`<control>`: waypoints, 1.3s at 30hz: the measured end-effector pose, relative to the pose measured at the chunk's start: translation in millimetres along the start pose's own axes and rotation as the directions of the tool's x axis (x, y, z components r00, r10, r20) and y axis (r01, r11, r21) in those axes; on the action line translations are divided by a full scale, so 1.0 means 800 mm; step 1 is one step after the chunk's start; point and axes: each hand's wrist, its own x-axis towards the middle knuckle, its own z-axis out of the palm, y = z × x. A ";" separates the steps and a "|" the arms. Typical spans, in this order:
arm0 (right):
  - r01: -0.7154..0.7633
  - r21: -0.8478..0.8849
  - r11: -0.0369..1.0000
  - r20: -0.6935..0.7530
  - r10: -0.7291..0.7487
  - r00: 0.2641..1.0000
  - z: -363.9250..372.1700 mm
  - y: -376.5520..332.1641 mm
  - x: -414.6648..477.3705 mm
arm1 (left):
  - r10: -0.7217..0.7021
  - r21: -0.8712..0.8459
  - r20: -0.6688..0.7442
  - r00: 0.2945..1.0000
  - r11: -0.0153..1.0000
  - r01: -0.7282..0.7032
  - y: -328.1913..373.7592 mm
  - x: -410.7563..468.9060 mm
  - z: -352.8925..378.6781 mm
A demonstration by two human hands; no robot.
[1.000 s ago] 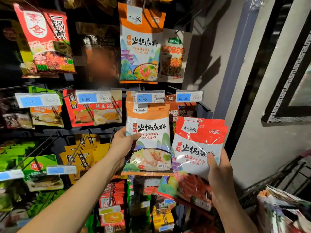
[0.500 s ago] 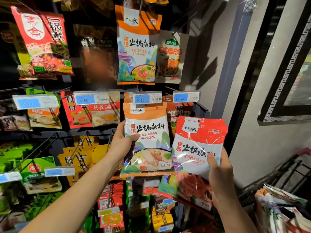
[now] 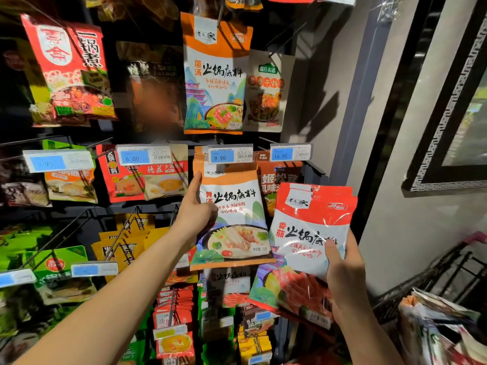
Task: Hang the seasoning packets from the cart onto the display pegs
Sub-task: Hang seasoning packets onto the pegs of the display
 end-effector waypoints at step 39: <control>-0.322 -0.146 0.935 0.180 0.346 0.921 -0.031 0.152 -0.102 | -0.242 0.248 0.079 0.967 0.944 0.216 -0.202 -0.199 0.045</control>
